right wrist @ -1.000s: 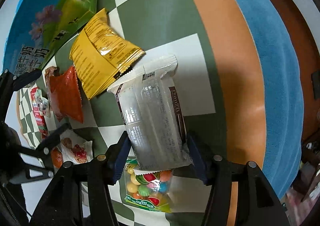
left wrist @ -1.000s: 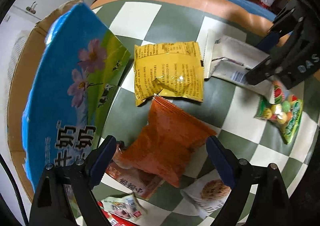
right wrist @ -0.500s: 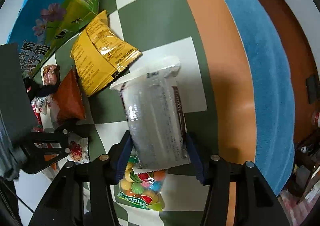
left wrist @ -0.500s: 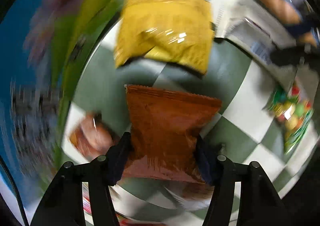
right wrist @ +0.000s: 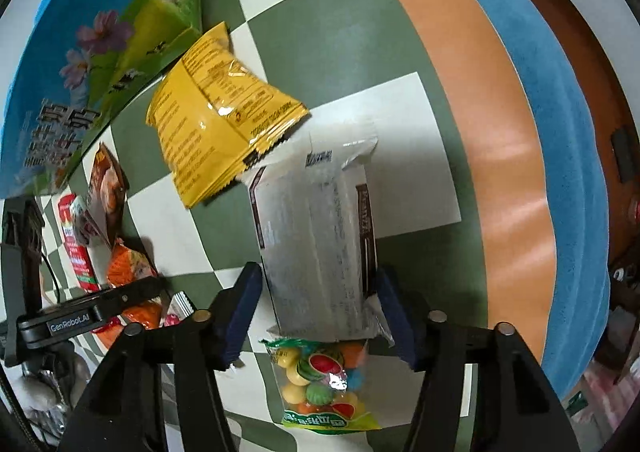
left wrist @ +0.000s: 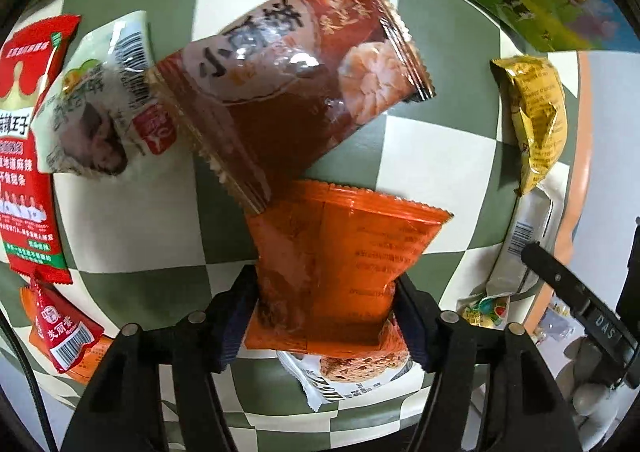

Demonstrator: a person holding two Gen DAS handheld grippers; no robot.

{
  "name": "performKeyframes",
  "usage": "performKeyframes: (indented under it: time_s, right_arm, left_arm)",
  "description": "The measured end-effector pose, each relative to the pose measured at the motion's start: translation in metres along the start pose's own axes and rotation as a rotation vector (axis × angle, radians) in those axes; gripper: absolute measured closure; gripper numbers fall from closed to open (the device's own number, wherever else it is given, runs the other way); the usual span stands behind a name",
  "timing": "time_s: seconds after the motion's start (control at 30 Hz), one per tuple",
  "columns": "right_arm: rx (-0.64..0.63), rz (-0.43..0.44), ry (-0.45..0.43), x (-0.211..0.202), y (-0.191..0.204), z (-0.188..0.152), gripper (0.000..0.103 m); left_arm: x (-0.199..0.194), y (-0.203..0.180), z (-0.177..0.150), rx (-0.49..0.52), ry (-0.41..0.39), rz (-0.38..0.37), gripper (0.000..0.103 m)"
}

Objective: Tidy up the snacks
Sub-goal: 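Grasp the orange snack bag with the left tool while the right tool grasps the white wafer pack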

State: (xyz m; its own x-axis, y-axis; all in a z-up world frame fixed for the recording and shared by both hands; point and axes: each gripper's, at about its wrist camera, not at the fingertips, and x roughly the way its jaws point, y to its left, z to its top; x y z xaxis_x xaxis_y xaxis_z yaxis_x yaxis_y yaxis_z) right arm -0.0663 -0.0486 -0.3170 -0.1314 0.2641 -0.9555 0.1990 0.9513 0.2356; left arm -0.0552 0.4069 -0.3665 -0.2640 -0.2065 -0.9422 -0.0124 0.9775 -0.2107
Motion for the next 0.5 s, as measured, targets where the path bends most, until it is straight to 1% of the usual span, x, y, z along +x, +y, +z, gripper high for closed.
performKeyframes:
  time_s: [0.13,0.17,0.23,0.3,0.37,0.43,0.5]
  right_arm:
    - [-0.025,-0.052,-0.016,0.006,0.011,0.004,0.041]
    - [-0.033,-0.067,-0.020,0.008,0.014,0.003,0.044]
    - [-0.059,-0.103,-0.040,0.009,0.022,-0.001,0.045]
    - [-0.072,-0.117,-0.058,0.007,0.030,-0.009,0.046]
    - [-0.083,-0.117,-0.071,0.003,0.037,-0.017,0.046]
    - [-0.084,-0.095,-0.082,-0.003,0.042,-0.021,0.047]
    - [-0.088,-0.065,-0.089,-0.011,0.049,-0.027,0.047]
  left_arm:
    - [0.001,-0.003,-0.004,0.021,-0.026,0.046,0.039]
    - [-0.002,-0.001,-0.008,0.015,-0.047,0.055,0.039]
    - [-0.007,0.000,-0.018,0.012,-0.090,0.077,0.047]
    - [-0.016,0.008,-0.025,0.009,-0.121,0.093,0.049]
    - [-0.023,0.011,-0.034,0.009,-0.149,0.111,0.050]
    - [-0.033,0.018,-0.043,0.008,-0.174,0.110,0.051]
    - [-0.039,0.017,-0.050,0.003,-0.192,0.105,0.051]
